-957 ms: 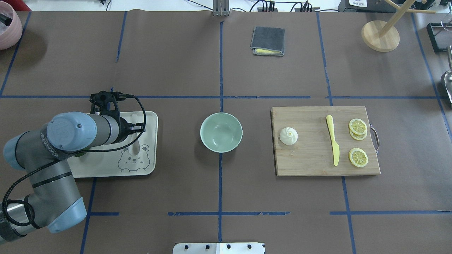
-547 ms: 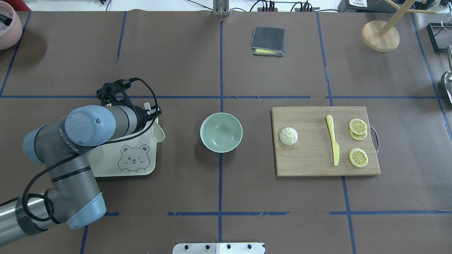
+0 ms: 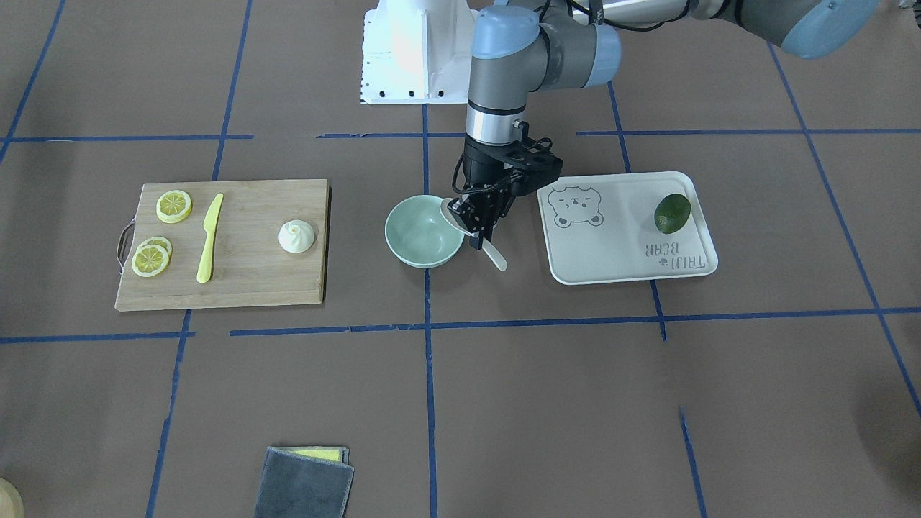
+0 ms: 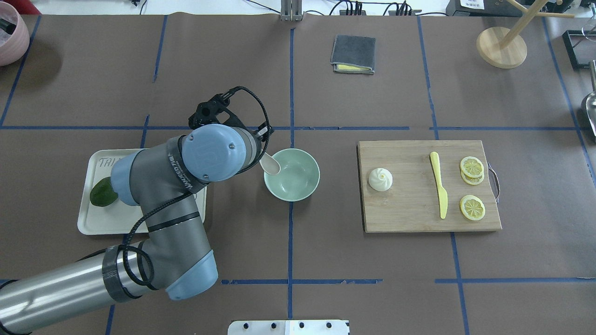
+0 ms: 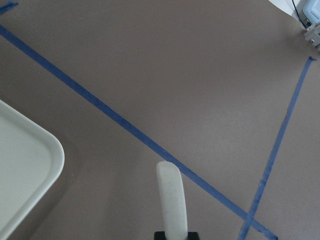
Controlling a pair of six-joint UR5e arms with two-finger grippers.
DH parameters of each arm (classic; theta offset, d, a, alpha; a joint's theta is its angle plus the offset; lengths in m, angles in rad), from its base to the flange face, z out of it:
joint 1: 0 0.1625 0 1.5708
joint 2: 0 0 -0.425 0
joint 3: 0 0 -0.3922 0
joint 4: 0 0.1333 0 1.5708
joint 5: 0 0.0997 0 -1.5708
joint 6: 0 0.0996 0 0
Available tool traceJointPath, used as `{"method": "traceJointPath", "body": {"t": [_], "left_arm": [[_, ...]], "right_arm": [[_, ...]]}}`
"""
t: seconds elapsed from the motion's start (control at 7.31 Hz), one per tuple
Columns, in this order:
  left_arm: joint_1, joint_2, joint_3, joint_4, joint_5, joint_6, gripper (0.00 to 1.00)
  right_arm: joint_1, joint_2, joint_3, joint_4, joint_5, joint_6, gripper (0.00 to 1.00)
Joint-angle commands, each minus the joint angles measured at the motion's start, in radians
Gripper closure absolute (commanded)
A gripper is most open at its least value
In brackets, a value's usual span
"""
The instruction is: Put spoon and bun in bowl
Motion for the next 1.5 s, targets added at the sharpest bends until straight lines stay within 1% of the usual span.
{"method": "traceJointPath", "body": {"t": [0.0,0.14,0.27,0.41,0.55,0.68,0.82,0.96,1.09,1.23,1.37], "left_arm": [[0.044,-0.063,0.077,0.014,0.024,-0.012,1.00],[0.048,-0.066,0.080,0.014,0.024,-0.006,0.93],[0.048,-0.068,0.080,0.016,0.024,0.005,0.64],[0.048,-0.068,0.079,0.016,0.026,0.025,0.43],[0.048,-0.065,0.067,0.017,0.023,0.089,0.00],[0.048,-0.057,0.047,0.017,0.021,0.155,0.00],[0.046,-0.016,-0.028,0.020,0.017,0.283,0.00],[0.038,0.062,-0.138,0.020,-0.044,0.447,0.00],[-0.031,0.119,-0.203,0.020,-0.131,0.634,0.00],[-0.128,0.160,-0.242,0.020,-0.217,0.854,0.00],[-0.231,0.232,-0.265,0.019,-0.314,1.063,0.00]], "right_arm": [[0.000,0.000,0.000,0.000,0.000,0.001,0.00],[0.000,0.000,0.000,0.000,0.000,0.001,0.00],[0.000,0.000,0.000,0.000,0.000,0.001,0.00],[0.000,0.000,0.000,0.001,0.000,0.001,0.00],[0.000,0.000,0.001,0.001,-0.002,0.001,0.00],[0.000,0.001,0.001,0.001,0.000,0.001,0.00],[0.000,0.003,0.006,0.001,0.000,0.003,0.00],[0.000,0.008,0.009,0.000,0.002,0.015,0.00],[0.000,0.009,0.018,0.001,0.002,0.018,0.00],[0.000,0.014,0.021,0.003,0.003,0.018,0.00],[0.000,0.014,0.033,0.003,0.009,0.017,0.00]]}}
